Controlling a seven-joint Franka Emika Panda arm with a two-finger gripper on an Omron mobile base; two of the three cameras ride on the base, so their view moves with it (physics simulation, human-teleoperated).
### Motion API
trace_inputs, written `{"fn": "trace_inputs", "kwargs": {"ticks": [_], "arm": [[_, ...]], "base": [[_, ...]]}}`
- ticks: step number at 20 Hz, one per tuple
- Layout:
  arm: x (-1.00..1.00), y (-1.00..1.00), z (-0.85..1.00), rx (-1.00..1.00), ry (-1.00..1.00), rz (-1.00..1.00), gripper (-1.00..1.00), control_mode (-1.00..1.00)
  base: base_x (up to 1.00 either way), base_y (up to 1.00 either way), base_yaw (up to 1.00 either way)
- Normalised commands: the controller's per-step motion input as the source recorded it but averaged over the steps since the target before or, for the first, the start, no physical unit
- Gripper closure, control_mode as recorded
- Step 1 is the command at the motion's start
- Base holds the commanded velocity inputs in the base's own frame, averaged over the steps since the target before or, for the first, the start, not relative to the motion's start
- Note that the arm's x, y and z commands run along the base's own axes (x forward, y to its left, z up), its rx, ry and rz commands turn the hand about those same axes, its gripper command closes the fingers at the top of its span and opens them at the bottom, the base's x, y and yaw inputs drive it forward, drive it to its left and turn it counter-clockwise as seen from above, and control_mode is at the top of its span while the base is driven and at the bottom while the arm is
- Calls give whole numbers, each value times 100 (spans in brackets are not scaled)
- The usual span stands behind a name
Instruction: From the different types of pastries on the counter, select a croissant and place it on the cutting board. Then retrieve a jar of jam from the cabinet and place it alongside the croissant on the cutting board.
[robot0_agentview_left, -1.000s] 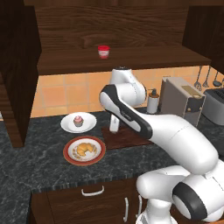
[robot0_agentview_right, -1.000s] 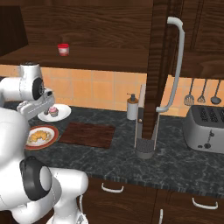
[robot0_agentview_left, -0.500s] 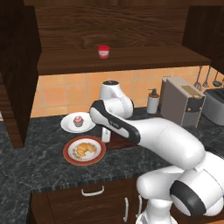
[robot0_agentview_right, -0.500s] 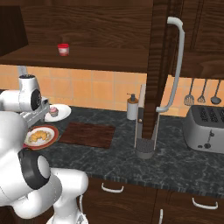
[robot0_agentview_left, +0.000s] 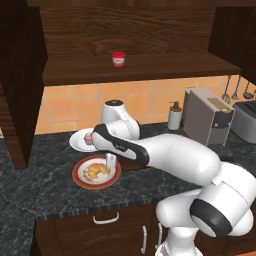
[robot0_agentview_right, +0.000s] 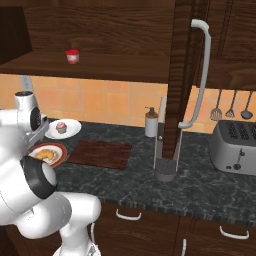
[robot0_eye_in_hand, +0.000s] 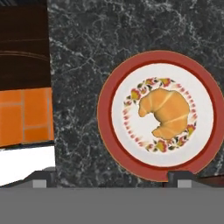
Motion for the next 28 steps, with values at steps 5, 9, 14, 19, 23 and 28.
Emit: {"fn": "trace_inputs", "kwargs": {"ticks": [5, 9, 14, 19, 23, 28], "arm": [[14, 18, -47, 0, -5, 12, -100, -100], [20, 7, -25, 0, -8, 7, -100, -100], [39, 3, -7, 1, -3, 0, -100, -100], [53, 27, -20, 0, -3, 0, -100, -100], [44, 22, -30, 0, 0, 0, -100, -100], [12, 25, -28, 0, -1, 0, -100, -100]], "base": [[0, 0, 0], [0, 0, 0], [0, 0, 0], [0, 0, 0], [0, 0, 0], [0, 0, 0]]}}
